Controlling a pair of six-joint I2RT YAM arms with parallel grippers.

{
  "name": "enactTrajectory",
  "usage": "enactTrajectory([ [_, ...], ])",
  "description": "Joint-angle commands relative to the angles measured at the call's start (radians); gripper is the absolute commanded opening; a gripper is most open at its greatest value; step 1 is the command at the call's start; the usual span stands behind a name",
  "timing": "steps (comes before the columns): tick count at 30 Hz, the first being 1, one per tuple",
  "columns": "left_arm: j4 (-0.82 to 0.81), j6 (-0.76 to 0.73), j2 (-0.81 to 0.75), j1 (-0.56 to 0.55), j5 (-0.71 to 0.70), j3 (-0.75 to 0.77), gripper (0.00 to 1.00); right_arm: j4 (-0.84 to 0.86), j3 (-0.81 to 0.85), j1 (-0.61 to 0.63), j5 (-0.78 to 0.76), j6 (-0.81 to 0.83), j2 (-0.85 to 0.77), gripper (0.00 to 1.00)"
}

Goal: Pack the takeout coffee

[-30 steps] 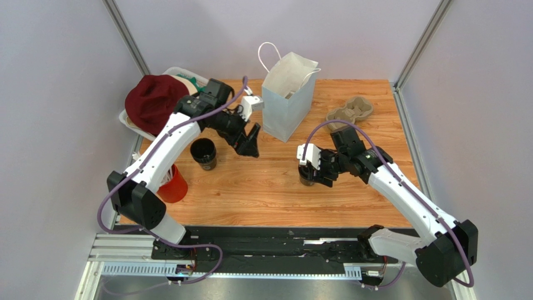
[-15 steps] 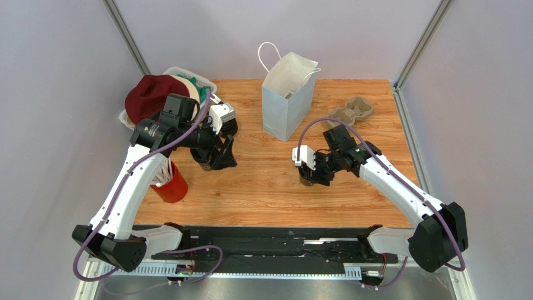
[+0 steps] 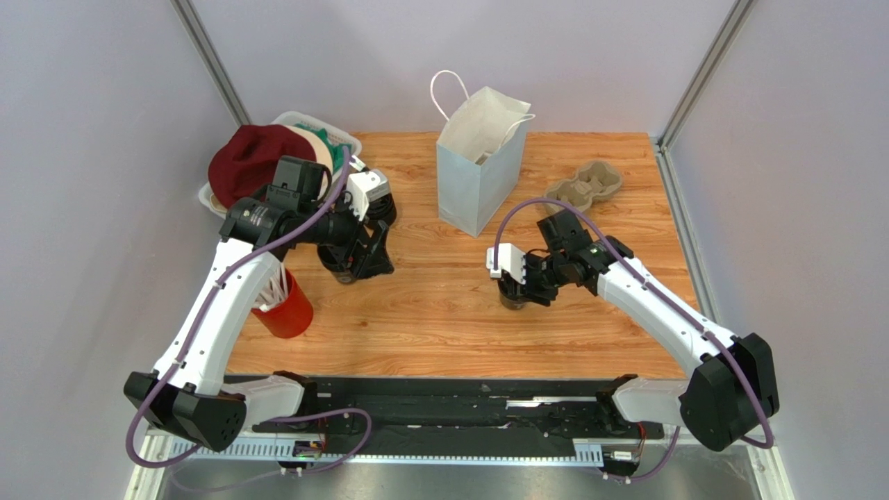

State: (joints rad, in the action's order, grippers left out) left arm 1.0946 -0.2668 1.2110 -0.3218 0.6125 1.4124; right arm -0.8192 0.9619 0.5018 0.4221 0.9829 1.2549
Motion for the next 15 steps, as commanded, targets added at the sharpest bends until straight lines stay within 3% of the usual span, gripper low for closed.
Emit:
enactTrajectory([
  [1, -0.036, 0.011, -0.019, 0.012, 0.016, -0.009, 0.99, -0.008, 0.009, 0.021, -0.029, 0.020, 0.018, 0.42],
  [9, -0.048, 0.015, -0.034, 0.023, 0.021, -0.021, 0.99, -0.001, 0.011, 0.040, -0.051, 0.013, 0.040, 0.28],
  [15, -0.053, 0.017, -0.039, 0.026, 0.021, -0.024, 0.99, 0.000, 0.018, 0.040, -0.060, 0.002, 0.037, 0.30],
])
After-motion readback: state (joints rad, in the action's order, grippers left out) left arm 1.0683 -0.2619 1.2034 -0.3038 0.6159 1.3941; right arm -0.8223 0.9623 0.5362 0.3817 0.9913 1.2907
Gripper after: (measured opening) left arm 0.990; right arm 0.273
